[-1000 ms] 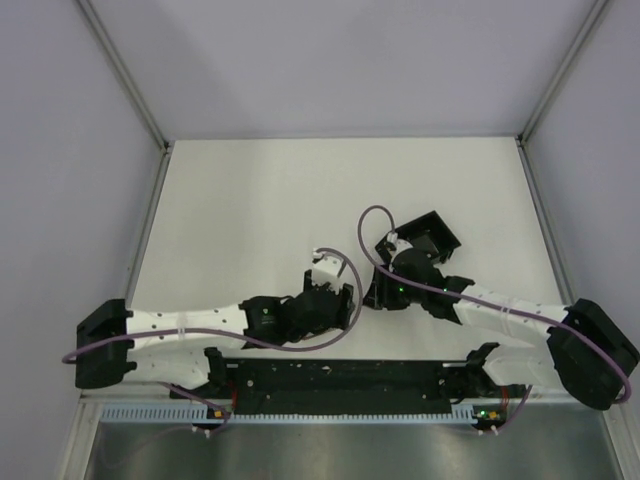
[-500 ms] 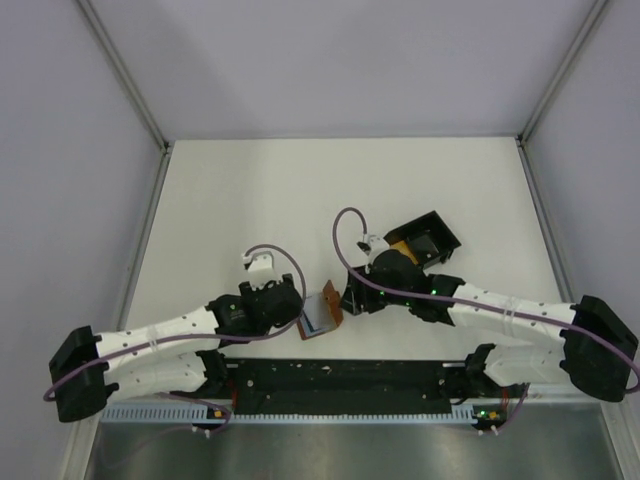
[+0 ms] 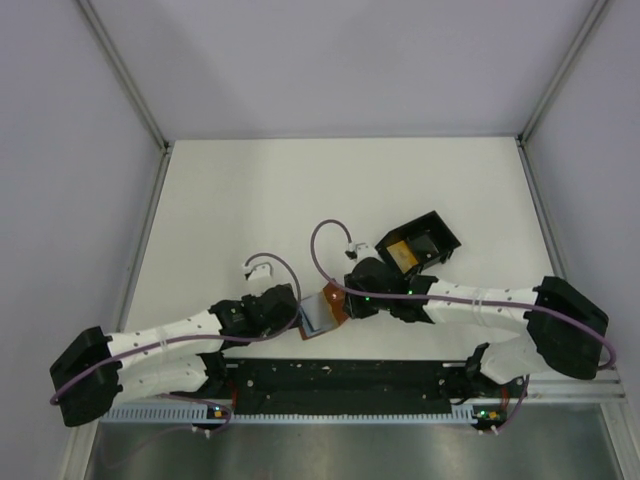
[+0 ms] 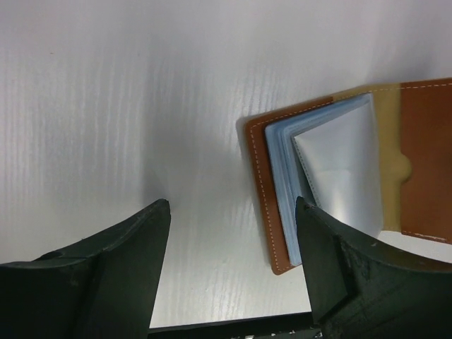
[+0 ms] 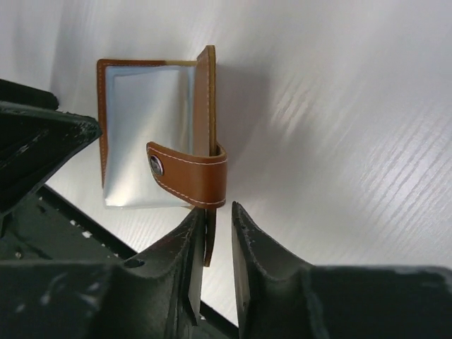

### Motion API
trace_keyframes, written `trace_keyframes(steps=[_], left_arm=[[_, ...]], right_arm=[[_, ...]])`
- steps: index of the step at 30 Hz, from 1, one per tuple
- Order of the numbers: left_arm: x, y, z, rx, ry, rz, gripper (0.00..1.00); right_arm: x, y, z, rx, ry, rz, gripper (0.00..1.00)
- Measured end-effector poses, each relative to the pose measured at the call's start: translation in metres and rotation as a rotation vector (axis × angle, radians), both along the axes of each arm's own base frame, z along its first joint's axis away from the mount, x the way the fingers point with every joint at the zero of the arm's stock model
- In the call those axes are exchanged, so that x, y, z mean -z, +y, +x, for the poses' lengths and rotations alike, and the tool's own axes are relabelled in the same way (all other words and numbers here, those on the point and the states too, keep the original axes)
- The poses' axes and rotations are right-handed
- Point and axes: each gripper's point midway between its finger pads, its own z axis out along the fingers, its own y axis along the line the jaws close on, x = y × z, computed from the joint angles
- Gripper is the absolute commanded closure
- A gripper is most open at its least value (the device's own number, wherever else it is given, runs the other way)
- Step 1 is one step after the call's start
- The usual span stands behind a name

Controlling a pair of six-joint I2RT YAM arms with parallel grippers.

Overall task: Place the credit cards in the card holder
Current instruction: Close the card holder at the center of the board.

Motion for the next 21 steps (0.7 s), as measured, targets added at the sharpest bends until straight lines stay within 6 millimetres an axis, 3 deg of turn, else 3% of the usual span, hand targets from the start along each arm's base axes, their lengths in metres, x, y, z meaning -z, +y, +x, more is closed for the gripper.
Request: trace_keyframes(steps=[3,14,17,21], left_arm=[[-0.001,-0.008,0.0,0.012,-0.002,-0.04,0.25],[-0.009,-0.046,0.002,0.081,-0.029,-0.24,0.24],[-0.011,-0.055,0.003,0.096,-0.034,-0.276,0.28],[-0.02,-0.064,0.009,0.12,-0.076,-0.313,0.48]], right_arm=[[0.009,-0.004,0.007,0.033,0.001,-0.026,1.0],[0.047,-0.027,0.026,0.152,0.075,-0.042,1.0],[0.047,-0.024,0.027,0.153,0.076,-0.017,1.0],[0.047,-0.022,0.027,0.145,0.073,0.002,1.0]])
